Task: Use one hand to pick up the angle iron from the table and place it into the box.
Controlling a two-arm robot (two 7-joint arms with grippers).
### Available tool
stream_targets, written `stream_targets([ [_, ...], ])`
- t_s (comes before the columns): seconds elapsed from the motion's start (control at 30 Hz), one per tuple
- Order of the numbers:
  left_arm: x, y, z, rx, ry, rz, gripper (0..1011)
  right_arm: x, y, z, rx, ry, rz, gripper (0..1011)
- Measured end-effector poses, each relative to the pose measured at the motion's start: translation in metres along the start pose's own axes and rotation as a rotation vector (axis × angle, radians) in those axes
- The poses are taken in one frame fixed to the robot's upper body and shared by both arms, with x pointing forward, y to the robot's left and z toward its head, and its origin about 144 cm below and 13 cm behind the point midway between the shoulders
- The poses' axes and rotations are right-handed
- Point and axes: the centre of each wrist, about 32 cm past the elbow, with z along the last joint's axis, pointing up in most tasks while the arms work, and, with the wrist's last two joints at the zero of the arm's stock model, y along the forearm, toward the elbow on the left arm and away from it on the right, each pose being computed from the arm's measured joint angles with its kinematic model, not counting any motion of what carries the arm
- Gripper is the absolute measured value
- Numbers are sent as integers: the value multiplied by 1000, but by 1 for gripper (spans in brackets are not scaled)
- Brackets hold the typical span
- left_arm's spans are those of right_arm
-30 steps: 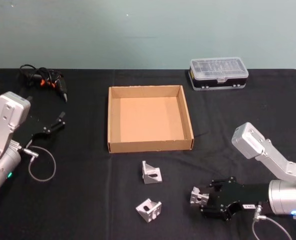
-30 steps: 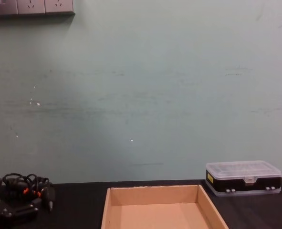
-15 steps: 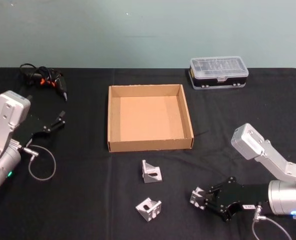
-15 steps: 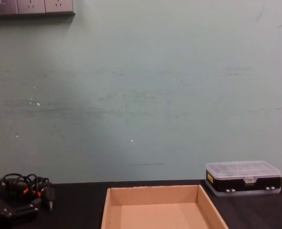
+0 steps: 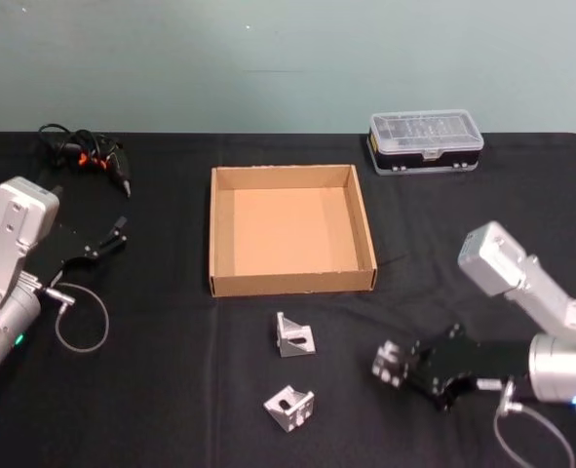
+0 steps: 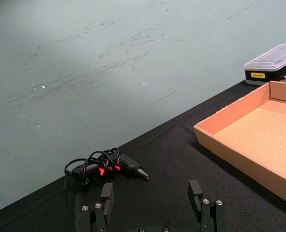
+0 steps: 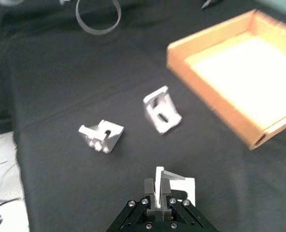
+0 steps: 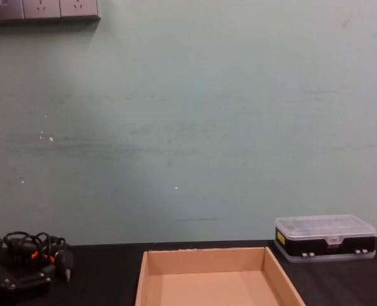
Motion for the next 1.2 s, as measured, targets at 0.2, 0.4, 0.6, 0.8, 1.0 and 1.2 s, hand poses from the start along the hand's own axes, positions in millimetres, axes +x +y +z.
stream_targets([
  [0.2,0,0,0,0,0,0,1011,1,-17,24,71,-63,-99,79],
  [0.4,0,0,0,0,0,0,1011,9,-22,45,149,-116,-181,79],
  [0.6,0,0,0,0,0,0,1011,30,-9,58,193,-137,-216,79],
  [0.8,0,0,0,0,0,0,1011,56,14,64,204,-123,-207,78],
  [1.0,0,0,0,0,0,0,1011,81,38,69,200,-94,-186,79],
  [1.2,0,0,0,0,0,0,1011,95,61,73,184,-73,-150,79],
])
